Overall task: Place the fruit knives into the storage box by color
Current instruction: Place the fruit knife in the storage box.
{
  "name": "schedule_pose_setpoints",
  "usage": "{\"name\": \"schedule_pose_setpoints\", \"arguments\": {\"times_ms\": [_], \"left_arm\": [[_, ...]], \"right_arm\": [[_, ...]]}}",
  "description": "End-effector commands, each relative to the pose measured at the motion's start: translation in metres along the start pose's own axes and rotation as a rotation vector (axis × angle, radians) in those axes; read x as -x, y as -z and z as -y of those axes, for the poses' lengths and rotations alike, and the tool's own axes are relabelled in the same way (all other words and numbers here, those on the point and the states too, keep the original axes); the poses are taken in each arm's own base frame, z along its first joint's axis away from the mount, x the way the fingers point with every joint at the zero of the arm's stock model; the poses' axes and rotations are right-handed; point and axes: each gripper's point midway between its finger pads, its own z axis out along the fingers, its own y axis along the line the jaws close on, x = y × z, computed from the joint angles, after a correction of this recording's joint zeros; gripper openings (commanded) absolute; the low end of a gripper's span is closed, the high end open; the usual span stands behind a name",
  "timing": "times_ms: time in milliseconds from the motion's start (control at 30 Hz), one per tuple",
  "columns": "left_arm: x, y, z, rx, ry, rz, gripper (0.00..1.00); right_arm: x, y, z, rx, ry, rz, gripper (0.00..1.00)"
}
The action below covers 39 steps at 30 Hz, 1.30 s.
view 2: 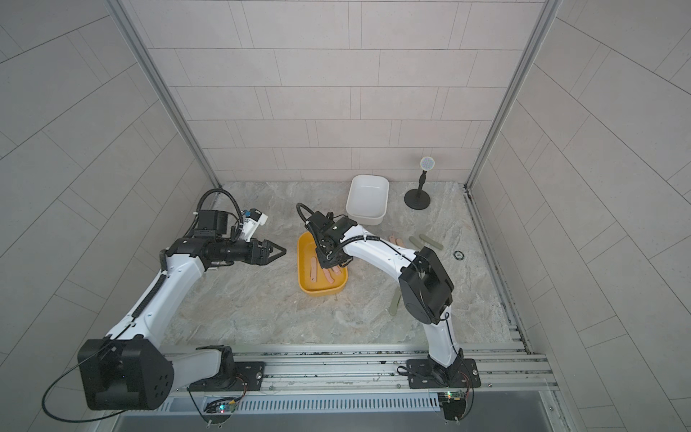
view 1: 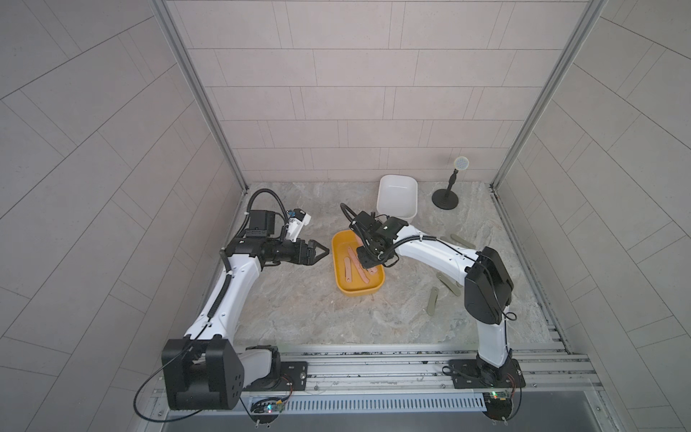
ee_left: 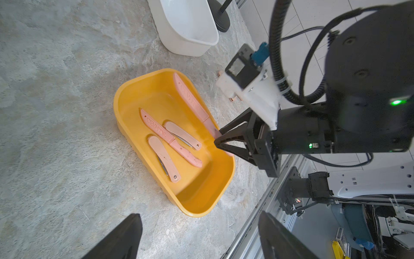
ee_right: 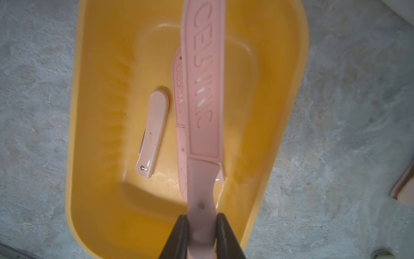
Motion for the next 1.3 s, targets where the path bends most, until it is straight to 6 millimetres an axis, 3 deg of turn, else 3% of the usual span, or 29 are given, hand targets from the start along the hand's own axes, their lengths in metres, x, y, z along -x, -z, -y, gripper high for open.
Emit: {"name": "schedule_pose_setpoints", "arguments": {"times_ms": [0,267,433,633,1067,1100,1133,1167,1267], "left_arm": [[-0.004,-0.001,-0.001,-0.009,0.0,-0.005,0.88],[-0.005,-0.003,-0.003,-0.015,0.012,-0.01,0.88],[-0.005,-0.003,-0.004,-0.006,0.01,-0.009,0.88],[-0.005,-0.004,-0.005,-0.007,0.016,-0.012,0.88],[-0.005,-0.004,-0.005,-0.008,0.013,-0.008,0.88],[-0.005,-0.004,-0.005,-0.007,0.012,-0.007,0.88],[-0.005,-0.003,-0.004,-0.009,0.012,-0.006,0.88],[-0.005,-0.003,-0.003,-0.01,0.01,-0.003,0.88],[-0.005,-0.003,-0.003,-0.01,0.009,-0.002,0.88]], "right_arm": [[-0.002,-0.008,-0.003,0.002,-0.015,-0.018,0.24],[-0.011,-0.037,-0.005,0.004,-0.026,-0.061,0.24],[-0.012,-0.041,-0.007,0.012,-0.025,-0.07,0.29],[-0.005,-0.03,-0.007,0.018,-0.021,-0.033,0.52],[0.016,0.01,-0.006,0.042,-0.029,0.099,0.65],[0.017,0.013,-0.006,0.043,-0.032,0.108,0.68],[0.018,0.015,-0.005,0.039,-0.032,0.114,0.78],[0.019,0.017,-0.004,0.036,-0.033,0.123,0.81],[0.02,0.021,-0.003,0.032,-0.035,0.136,0.83]]}}
